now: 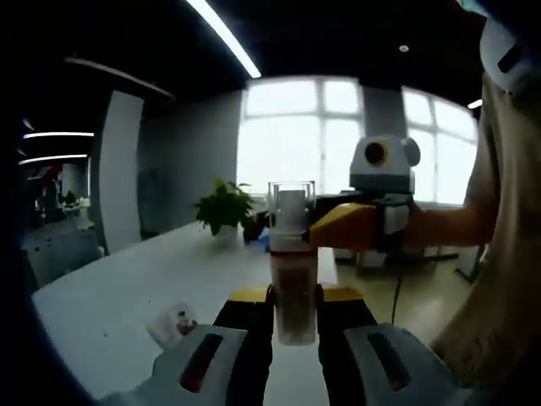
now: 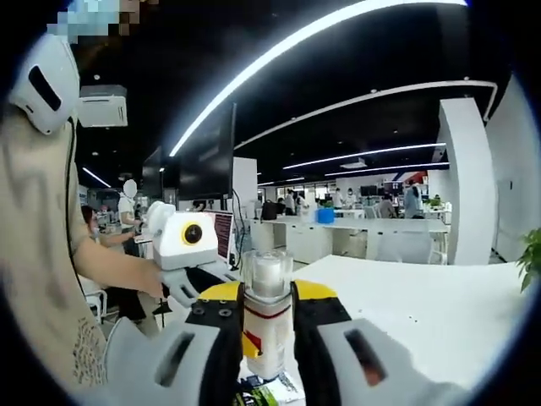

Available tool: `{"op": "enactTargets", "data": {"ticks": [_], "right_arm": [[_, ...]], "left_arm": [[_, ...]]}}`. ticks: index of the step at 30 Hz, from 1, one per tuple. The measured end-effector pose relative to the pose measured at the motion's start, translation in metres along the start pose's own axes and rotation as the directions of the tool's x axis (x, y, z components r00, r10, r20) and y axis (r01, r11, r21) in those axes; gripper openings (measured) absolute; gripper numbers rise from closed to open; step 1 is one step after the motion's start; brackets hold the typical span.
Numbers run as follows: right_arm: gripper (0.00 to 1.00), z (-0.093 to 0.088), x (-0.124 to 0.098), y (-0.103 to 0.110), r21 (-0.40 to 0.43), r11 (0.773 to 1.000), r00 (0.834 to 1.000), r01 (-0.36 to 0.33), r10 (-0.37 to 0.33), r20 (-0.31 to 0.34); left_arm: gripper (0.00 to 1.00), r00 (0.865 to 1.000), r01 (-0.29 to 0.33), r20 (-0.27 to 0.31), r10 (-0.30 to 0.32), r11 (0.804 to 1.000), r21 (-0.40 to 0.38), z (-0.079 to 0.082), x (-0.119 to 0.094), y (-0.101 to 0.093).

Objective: Arrange the skincare products in the storage area until every visible bottle or jar stands upright without overlapping.

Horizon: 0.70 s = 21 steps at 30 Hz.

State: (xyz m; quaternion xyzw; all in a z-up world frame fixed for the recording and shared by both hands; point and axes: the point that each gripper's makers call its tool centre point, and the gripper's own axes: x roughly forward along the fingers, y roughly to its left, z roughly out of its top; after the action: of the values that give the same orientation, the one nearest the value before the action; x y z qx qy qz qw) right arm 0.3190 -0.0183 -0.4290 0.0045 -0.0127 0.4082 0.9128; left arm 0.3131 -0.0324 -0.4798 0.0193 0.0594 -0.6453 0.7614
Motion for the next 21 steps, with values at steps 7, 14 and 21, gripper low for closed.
{"op": "enactTargets", "data": {"ticks": [7, 14, 21], "right_arm": [[0.21, -0.019, -0.002, -0.010, 0.023, 0.999, 0.999, 0.046, -0.046, -0.022], [0.21, -0.053, -0.001, -0.021, -0.021, 0.996, 0.990, 0.088, -0.090, -0.105], [0.21, -0.083, 0.000, -0.031, -0.067, 0.991, 0.977, 0.112, -0.122, -0.174]], "left_arm": [[0.15, 0.999, 0.007, -0.046, -0.006, 1.000, 0.029, -0.016, 0.011, 0.006], [0.16, 0.992, 0.005, -0.125, 0.001, 0.999, 0.046, -0.049, 0.026, 0.017], [0.16, 0.985, 0.002, -0.172, 0.013, 0.996, 0.089, -0.077, 0.036, 0.029]]}}
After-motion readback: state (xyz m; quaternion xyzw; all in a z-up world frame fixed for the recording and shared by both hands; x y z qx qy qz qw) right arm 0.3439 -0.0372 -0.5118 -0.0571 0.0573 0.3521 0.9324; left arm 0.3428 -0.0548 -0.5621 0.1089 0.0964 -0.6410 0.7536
